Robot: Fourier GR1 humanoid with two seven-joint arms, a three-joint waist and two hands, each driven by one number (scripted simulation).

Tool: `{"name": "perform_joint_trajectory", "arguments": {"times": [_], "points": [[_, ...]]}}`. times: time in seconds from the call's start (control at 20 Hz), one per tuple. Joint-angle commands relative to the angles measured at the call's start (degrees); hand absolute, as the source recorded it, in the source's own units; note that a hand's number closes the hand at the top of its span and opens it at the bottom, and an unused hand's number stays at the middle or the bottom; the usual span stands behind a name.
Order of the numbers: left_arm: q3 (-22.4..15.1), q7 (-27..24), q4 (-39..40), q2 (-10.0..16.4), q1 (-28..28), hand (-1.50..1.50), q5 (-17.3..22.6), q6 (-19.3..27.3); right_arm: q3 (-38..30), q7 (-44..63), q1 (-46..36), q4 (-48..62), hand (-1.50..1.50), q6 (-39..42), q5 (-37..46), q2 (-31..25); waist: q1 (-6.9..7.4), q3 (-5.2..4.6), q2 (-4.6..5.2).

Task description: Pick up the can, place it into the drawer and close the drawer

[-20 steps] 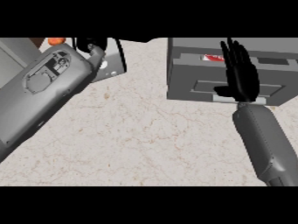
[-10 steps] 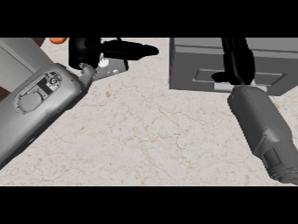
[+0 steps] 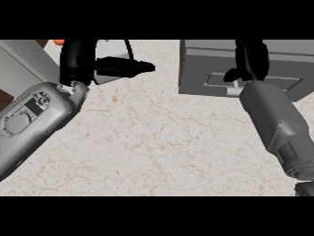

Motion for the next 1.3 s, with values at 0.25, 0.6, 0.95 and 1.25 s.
{"name": "perform_joint_trajectory", "arguments": {"times": [0.25,0.6,0.95,1.25], "points": [[1.64,-2.22,-2.98,1.87,4.92,-1.50,-0.43,-2.54,-2.42,-1.08,-8.52,5.25,-1.50,2.97,-1.99,1.14,1.76,0.26,1.09],[1.77,-1.88,-4.55,1.08,5.74,-1.50,-1.27,-0.91,-11.08,-11.72,-10.45,1.84,-1.50,5.82,-13.04,3.52,1.08,0.44,0.68],[2.00,-3.43,-4.36,1.73,8.86,-1.50,-2.77,-0.49,-19.17,-20.32,-10.65,0.39,-1.50,10.68,-22.93,4.81,-0.23,0.37,0.50],[3.02,-2.22,-8.03,2.63,11.54,-1.50,-2.16,-0.88,-25.65,-22.19,-11.56,0.87,-1.50,16.07,-30.78,6.33,-0.58,0.29,0.14]]}}
